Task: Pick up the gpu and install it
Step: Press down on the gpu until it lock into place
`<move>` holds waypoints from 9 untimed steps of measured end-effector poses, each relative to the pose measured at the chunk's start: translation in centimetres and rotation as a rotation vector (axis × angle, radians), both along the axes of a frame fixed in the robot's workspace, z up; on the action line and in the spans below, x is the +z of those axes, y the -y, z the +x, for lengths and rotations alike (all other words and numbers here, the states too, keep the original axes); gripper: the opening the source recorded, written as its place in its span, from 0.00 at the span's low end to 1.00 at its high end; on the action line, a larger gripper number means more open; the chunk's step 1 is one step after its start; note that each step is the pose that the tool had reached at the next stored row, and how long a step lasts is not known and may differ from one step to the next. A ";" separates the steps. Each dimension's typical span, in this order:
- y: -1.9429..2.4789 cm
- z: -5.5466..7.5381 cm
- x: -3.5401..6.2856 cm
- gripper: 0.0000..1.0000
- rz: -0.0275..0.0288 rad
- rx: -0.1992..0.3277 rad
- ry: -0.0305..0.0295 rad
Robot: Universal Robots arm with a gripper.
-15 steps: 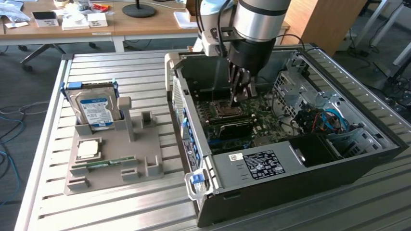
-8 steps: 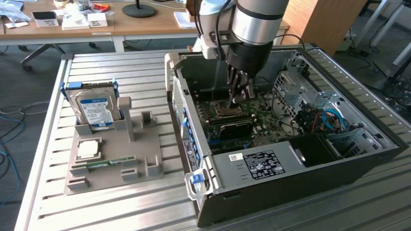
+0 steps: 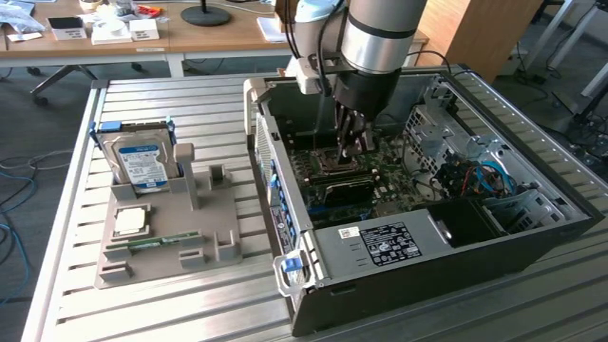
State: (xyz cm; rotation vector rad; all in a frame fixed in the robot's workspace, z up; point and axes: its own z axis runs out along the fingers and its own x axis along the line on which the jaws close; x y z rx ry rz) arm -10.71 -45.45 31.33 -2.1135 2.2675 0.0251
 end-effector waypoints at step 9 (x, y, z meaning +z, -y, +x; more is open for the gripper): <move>0.00 0.0 -0.55 0.11 0.0000 0.000 0.0000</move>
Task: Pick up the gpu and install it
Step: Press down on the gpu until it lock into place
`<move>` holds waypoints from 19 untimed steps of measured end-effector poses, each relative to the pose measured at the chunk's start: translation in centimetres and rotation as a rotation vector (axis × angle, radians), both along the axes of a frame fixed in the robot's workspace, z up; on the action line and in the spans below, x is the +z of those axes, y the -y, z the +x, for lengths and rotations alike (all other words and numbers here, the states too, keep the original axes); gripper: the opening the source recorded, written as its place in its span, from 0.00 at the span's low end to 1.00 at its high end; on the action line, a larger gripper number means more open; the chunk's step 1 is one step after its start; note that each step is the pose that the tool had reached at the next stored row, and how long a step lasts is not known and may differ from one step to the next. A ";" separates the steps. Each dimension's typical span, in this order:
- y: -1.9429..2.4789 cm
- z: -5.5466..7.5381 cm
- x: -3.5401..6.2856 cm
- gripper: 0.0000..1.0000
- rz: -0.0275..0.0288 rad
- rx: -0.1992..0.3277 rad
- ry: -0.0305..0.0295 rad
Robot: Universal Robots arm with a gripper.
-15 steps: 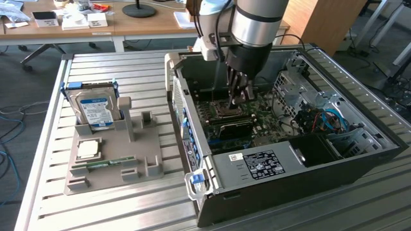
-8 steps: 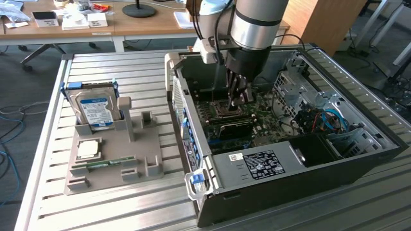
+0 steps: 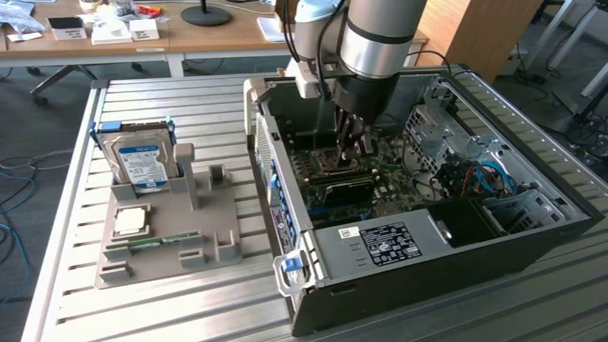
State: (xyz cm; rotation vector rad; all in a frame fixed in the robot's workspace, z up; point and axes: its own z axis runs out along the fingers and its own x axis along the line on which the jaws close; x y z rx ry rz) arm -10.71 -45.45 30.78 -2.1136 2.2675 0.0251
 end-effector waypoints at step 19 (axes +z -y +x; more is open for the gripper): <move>0.00 0.2 -0.30 0.11 0.0004 0.000 0.0001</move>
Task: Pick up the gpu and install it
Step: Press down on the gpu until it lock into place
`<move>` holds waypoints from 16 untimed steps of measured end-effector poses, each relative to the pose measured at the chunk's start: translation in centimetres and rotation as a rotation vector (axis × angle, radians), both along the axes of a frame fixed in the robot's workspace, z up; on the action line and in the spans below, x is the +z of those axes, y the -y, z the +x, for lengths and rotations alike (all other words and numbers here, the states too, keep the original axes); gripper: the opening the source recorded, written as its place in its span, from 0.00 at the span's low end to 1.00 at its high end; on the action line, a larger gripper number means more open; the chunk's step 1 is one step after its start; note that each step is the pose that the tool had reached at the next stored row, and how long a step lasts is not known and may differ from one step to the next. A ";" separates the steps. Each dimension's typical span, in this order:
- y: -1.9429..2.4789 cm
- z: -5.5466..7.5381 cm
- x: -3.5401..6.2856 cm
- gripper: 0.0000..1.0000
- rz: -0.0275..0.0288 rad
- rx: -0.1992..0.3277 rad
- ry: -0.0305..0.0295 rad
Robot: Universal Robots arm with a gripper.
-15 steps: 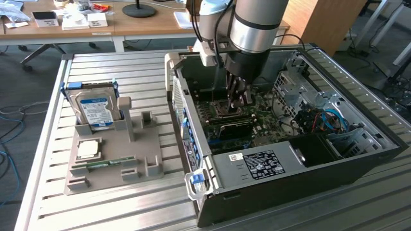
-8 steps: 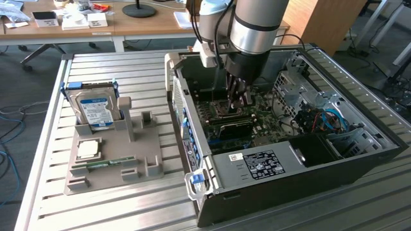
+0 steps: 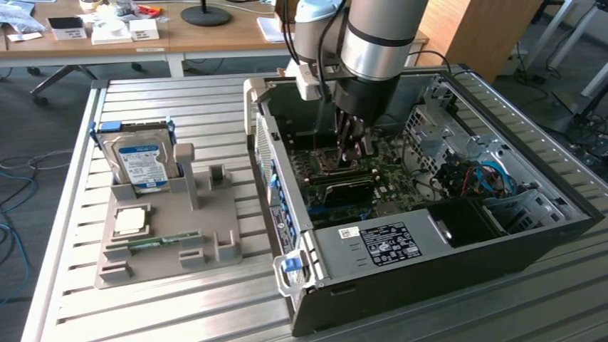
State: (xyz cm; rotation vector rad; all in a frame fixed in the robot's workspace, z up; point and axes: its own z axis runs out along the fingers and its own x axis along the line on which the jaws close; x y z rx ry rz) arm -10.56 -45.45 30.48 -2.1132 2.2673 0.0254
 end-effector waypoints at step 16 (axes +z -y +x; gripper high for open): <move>0.00 0.2 -1.15 0.11 0.0001 -0.001 0.0000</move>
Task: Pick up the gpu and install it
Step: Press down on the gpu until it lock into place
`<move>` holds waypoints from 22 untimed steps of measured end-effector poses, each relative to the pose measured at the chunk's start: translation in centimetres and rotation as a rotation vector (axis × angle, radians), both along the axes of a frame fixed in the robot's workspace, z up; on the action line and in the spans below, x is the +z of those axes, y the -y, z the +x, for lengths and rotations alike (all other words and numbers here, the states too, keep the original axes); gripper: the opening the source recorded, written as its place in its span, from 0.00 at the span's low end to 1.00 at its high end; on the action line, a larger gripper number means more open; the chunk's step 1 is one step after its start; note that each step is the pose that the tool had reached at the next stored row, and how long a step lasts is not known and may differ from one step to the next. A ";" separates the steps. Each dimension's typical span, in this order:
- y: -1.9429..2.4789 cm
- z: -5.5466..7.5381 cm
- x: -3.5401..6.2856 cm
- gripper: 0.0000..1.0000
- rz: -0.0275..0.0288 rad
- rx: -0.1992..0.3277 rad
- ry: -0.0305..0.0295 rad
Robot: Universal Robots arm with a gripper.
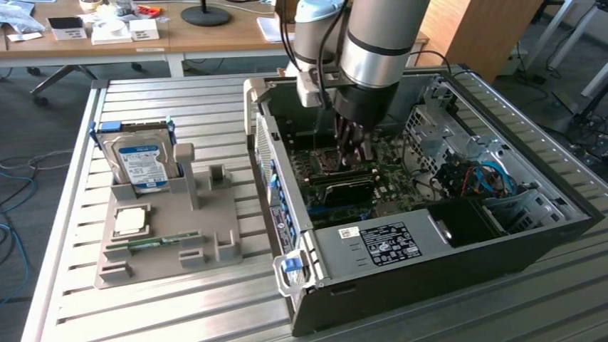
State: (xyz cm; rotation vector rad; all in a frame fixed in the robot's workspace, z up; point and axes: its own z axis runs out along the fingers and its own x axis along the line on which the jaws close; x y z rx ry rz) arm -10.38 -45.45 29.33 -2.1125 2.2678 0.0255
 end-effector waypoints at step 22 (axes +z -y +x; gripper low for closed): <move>0.00 0.4 -2.00 0.11 -0.0003 -0.001 0.0000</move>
